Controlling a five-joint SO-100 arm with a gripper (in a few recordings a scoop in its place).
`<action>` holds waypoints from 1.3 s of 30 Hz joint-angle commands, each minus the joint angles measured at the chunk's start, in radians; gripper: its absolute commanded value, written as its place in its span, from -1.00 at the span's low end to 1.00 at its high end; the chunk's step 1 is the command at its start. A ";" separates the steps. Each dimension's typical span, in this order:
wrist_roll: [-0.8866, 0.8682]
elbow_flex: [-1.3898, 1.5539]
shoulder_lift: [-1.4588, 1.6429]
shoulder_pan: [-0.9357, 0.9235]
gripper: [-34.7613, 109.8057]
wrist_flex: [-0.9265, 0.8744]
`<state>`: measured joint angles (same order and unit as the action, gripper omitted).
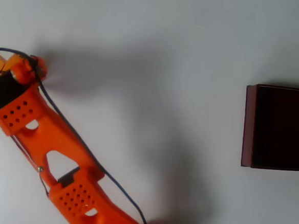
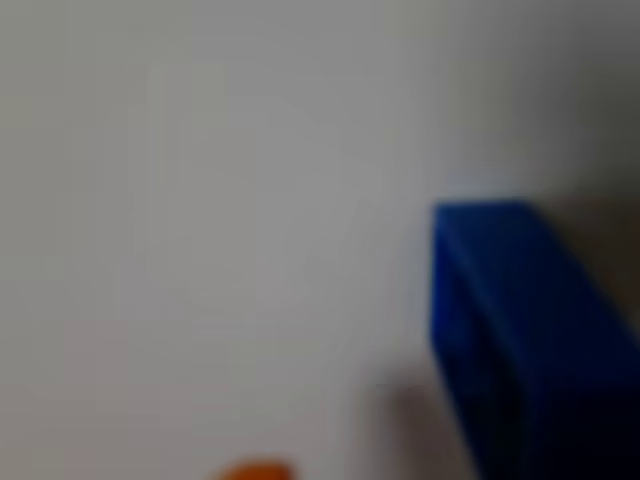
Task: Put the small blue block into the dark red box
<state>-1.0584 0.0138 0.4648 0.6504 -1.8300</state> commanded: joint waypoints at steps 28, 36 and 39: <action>-0.075 -0.137 -0.075 -0.014 -0.21 0.034; -0.089 -0.141 -0.092 -0.020 -0.45 0.041; -0.094 -0.141 -0.094 -0.020 -0.52 0.043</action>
<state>-1.1382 -0.0859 0.3497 0.6320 -1.7886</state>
